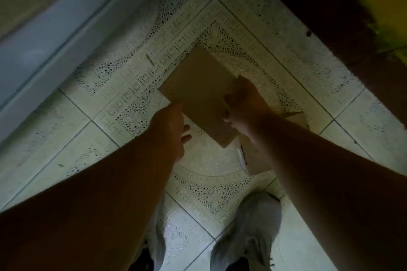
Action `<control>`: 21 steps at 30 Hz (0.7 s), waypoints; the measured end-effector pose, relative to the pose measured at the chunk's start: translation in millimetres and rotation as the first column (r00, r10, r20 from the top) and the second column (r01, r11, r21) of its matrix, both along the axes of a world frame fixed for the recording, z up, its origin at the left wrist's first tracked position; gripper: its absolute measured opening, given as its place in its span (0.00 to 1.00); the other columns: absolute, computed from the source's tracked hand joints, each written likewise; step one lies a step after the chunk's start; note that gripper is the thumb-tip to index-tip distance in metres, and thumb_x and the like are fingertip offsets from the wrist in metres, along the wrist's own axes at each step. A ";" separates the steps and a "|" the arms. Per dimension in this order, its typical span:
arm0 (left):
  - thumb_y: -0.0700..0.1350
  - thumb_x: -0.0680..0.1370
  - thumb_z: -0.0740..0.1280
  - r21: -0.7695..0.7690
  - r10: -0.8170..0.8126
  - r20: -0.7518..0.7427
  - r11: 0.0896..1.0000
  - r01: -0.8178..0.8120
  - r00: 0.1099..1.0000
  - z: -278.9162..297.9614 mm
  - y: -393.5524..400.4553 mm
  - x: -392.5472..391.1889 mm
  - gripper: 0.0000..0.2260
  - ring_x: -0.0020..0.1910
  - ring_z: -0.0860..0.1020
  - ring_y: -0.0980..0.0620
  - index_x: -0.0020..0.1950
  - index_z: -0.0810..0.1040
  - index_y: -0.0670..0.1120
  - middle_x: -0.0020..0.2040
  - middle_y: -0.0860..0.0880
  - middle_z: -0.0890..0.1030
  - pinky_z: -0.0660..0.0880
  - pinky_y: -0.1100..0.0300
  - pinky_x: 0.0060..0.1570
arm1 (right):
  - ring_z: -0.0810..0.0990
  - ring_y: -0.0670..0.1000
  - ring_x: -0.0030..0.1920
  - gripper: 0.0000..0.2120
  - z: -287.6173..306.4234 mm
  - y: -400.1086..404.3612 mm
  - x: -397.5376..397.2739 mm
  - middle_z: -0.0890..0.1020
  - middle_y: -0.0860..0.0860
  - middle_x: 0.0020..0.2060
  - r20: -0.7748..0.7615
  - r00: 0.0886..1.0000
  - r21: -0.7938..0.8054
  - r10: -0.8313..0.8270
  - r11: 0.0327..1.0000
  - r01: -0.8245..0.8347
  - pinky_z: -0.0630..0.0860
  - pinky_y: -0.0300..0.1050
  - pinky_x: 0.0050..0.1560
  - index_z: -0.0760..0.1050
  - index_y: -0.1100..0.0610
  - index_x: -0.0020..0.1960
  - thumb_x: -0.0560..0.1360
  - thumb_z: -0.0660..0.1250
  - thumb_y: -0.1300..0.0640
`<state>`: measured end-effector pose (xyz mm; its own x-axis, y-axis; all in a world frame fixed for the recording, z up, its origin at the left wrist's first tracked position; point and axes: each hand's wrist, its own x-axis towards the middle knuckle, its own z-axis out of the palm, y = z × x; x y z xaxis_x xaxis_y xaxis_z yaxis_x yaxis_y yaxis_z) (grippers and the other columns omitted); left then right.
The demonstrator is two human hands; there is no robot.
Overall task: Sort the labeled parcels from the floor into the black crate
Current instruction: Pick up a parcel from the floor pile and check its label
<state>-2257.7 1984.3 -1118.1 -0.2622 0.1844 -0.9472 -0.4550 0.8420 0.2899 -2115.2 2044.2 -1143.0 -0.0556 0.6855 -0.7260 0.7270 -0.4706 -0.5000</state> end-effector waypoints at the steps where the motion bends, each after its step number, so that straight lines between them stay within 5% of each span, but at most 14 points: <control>1: 0.55 0.82 0.60 0.051 0.047 0.057 0.997 -0.050 0.997 -5.6 2.3 -1.4 0.13 0.59 0.78 0.42 0.60 0.75 0.48 0.58 0.45 0.79 0.73 0.43 0.62 | 0.75 0.62 0.67 0.29 -6.8 5.0 -0.5 0.66 0.54 0.75 0.010 0.999 -0.019 0.033 0.999 -0.033 0.78 0.59 0.61 0.55 0.49 0.80 0.82 0.62 0.52; 5: 0.65 0.82 0.52 0.188 0.188 0.160 0.958 -0.217 0.969 12.0 18.6 -12.4 0.24 0.59 0.80 0.42 0.65 0.78 0.53 0.60 0.45 0.82 0.72 0.40 0.64 | 0.80 0.55 0.53 0.21 25.1 29.2 2.1 0.76 0.58 0.68 -0.036 0.991 -0.089 -0.126 0.989 0.122 0.81 0.53 0.54 0.66 0.52 0.76 0.84 0.57 0.50; 8: 0.66 0.81 0.49 0.238 0.210 0.148 0.941 -0.241 0.966 78.0 35.6 -22.0 0.27 0.57 0.81 0.44 0.67 0.76 0.52 0.60 0.46 0.82 0.74 0.43 0.61 | 0.79 0.61 0.61 0.24 96.6 36.6 4.3 0.78 0.61 0.64 -0.028 0.984 -0.060 -0.175 0.983 0.173 0.75 0.60 0.64 0.70 0.55 0.72 0.84 0.51 0.42; 11: 0.65 0.82 0.50 0.277 0.103 0.105 0.952 -0.128 0.989 173.1 51.7 -25.3 0.25 0.55 0.81 0.45 0.62 0.78 0.53 0.57 0.48 0.83 0.77 0.47 0.53 | 0.76 0.63 0.65 0.36 194.6 40.6 7.3 0.76 0.61 0.66 -0.003 0.952 -0.027 -0.306 0.952 0.306 0.71 0.63 0.67 0.69 0.53 0.73 0.80 0.41 0.32; 15: 0.65 0.81 0.55 0.328 -0.034 0.073 0.945 0.008 0.997 336.1 59.6 -23.8 0.22 0.54 0.82 0.46 0.56 0.80 0.52 0.55 0.49 0.84 0.77 0.49 0.51 | 0.75 0.60 0.67 0.40 362.3 37.2 11.9 0.76 0.56 0.69 -0.120 0.862 0.005 -0.492 0.868 0.496 0.70 0.62 0.69 0.70 0.53 0.73 0.77 0.42 0.27; 18: 0.65 0.80 0.58 0.343 -0.103 -0.015 0.934 0.102 0.995 461.7 66.5 -30.1 0.21 0.52 0.82 0.48 0.55 0.80 0.51 0.50 0.51 0.85 0.75 0.51 0.50 | 0.78 0.59 0.63 0.37 501.8 34.4 11.7 0.79 0.51 0.63 -0.245 0.756 -0.105 -0.607 0.792 0.602 0.74 0.61 0.62 0.73 0.46 0.69 0.75 0.44 0.25; 21: 0.66 0.78 0.60 0.378 -0.160 -0.056 0.910 0.169 0.986 568.6 69.7 -36.5 0.23 0.53 0.83 0.47 0.55 0.82 0.49 0.49 0.50 0.85 0.77 0.47 0.58 | 0.80 0.56 0.59 0.25 619.6 20.6 14.0 0.81 0.46 0.56 -0.434 0.706 -0.166 -0.560 0.820 0.548 0.76 0.59 0.56 0.75 0.40 0.56 0.74 0.53 0.25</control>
<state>-2294.2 2053.9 -549.5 -0.2181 0.5717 -0.7910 -0.3086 0.7285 0.6116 -2101.2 2064.8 -523.5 0.0105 0.6807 -0.7325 0.0307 -0.7324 -0.6802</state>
